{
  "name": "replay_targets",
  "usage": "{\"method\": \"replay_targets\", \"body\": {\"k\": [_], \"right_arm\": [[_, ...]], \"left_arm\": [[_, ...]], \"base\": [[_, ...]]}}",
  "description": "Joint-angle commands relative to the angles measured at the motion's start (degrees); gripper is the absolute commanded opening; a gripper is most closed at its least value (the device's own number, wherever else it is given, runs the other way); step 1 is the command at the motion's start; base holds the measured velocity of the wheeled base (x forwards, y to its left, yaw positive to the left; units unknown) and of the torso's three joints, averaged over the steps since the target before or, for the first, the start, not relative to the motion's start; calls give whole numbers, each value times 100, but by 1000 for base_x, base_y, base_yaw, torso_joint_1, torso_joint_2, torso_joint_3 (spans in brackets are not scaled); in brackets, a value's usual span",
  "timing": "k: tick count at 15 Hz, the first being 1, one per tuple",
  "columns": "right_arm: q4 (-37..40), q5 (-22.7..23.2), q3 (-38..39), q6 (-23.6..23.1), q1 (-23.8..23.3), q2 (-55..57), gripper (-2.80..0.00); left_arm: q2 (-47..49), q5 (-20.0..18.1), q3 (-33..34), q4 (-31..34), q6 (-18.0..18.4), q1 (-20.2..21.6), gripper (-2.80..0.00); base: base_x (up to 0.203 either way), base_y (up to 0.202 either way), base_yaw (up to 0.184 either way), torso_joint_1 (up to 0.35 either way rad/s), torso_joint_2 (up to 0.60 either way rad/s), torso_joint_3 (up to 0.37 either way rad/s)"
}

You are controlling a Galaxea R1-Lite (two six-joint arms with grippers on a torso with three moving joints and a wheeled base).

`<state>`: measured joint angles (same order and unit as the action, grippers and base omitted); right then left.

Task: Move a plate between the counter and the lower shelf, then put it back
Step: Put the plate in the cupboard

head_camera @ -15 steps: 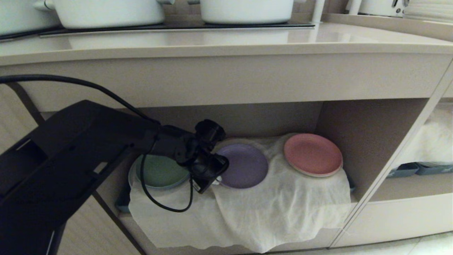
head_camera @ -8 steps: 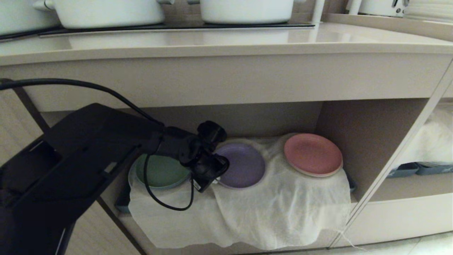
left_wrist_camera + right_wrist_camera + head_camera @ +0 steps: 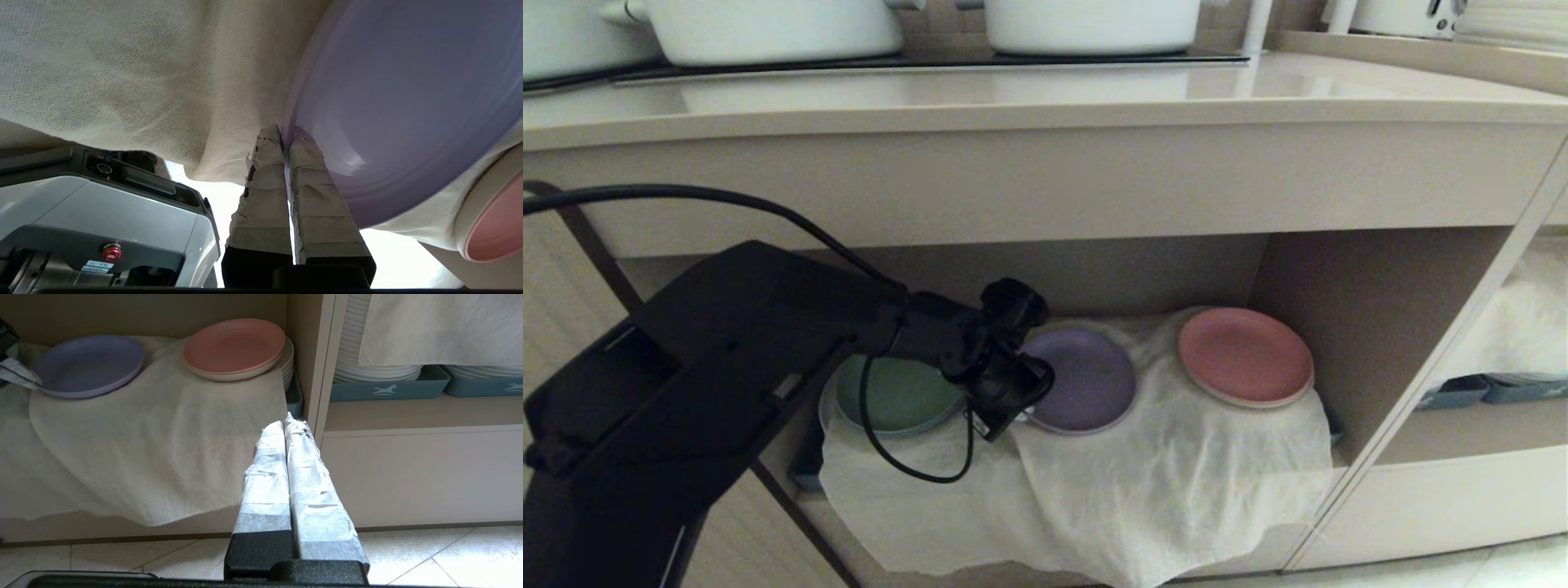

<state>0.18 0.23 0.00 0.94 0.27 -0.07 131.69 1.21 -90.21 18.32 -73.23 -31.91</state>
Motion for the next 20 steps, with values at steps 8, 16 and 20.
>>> {"method": "replay_targets", "body": {"k": [8,16,20], "right_arm": [[-1,11,0,3,0,7,-280],[-1,3,0,3,0,7,-280],[-1,3,0,3,0,7,-280]], "left_arm": [[58,11,-84,13,-42,1,-280],[76,205,-53,53,-42,-4,0],[67,205,-49,260,-52,-8,0]], "base": [[0,0,0,0,0,0],[0,0,0,0,0,0],[0,0,0,0,0,0]]}}
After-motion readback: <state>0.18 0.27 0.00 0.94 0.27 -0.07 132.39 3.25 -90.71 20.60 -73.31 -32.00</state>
